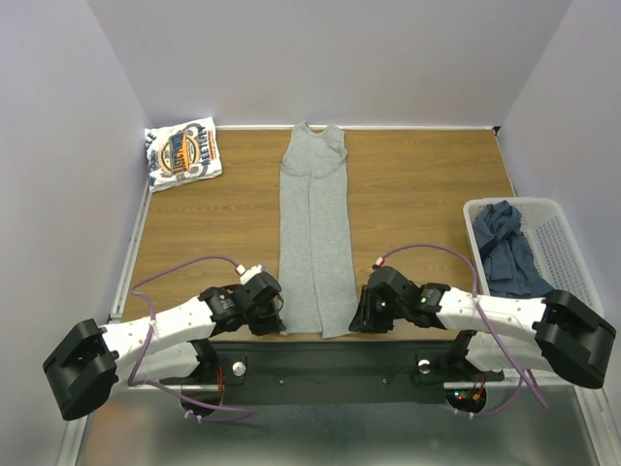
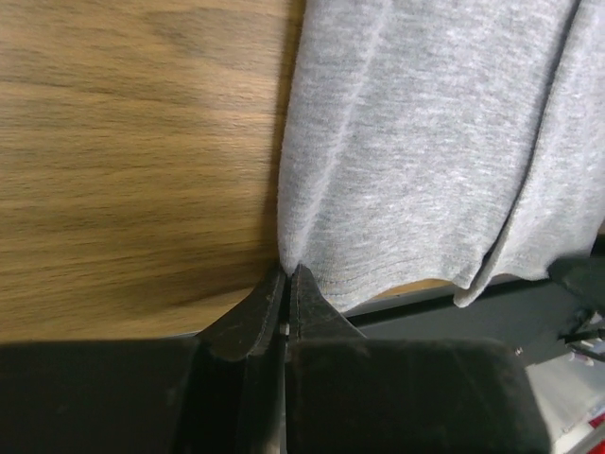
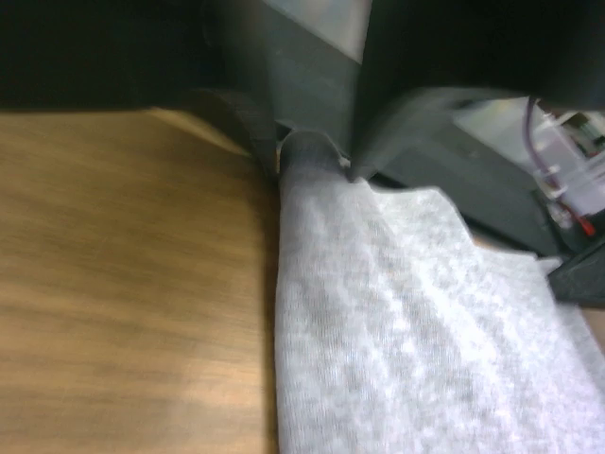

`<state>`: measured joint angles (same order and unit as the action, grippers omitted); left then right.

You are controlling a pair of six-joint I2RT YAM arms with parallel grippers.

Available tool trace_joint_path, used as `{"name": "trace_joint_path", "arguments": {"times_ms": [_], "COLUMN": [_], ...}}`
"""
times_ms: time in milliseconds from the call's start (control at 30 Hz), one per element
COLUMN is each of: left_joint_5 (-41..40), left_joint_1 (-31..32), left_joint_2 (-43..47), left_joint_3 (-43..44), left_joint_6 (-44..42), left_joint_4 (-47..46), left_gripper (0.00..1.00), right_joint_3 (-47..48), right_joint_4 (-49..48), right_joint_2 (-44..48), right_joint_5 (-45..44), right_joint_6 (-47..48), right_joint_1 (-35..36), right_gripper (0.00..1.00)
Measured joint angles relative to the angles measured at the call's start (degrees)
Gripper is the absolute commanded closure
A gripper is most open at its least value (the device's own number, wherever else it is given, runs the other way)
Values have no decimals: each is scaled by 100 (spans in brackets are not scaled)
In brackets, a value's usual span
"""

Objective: Fold and stack the tank tops
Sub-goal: Fold the tank top

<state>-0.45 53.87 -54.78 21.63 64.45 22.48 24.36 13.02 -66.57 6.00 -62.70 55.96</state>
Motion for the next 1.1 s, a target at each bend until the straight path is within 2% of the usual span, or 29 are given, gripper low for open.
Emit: {"name": "trace_joint_path", "arguments": {"times_ms": [133,267,433,633,733,900,1100], "left_joint_5": [160,271,306,289,306,293,120], "left_joint_1": [2,20,374,1386,1679,1840,1840], "left_joint_2": [11,-33,-138,-326,-273,195,367], "left_joint_3": [-57,-68,-68,-72,-140,-382,-310], "left_joint_6": [-20,-17,122,835,1182,1714,1928], "left_joint_4": [-142,-221,-367,-544,-623,-568,-402], "left_gripper": [100,100,100,100,100,100,100], "right_joint_3": [-22,-24,-20,-192,-236,-149,651], "right_joint_4": [-11,63,455,1043,1414,1932,2155], "right_joint_2": [-70,-52,146,761,1040,1285,793], "right_joint_5": [-177,-354,-555,-566,-546,-470,-525], "right_joint_6": [-22,4,155,254,247,247,380], "right_joint_1": [0,4,11,44,149,262,264], "right_gripper": [89,96,96,97,96,96,93]}}
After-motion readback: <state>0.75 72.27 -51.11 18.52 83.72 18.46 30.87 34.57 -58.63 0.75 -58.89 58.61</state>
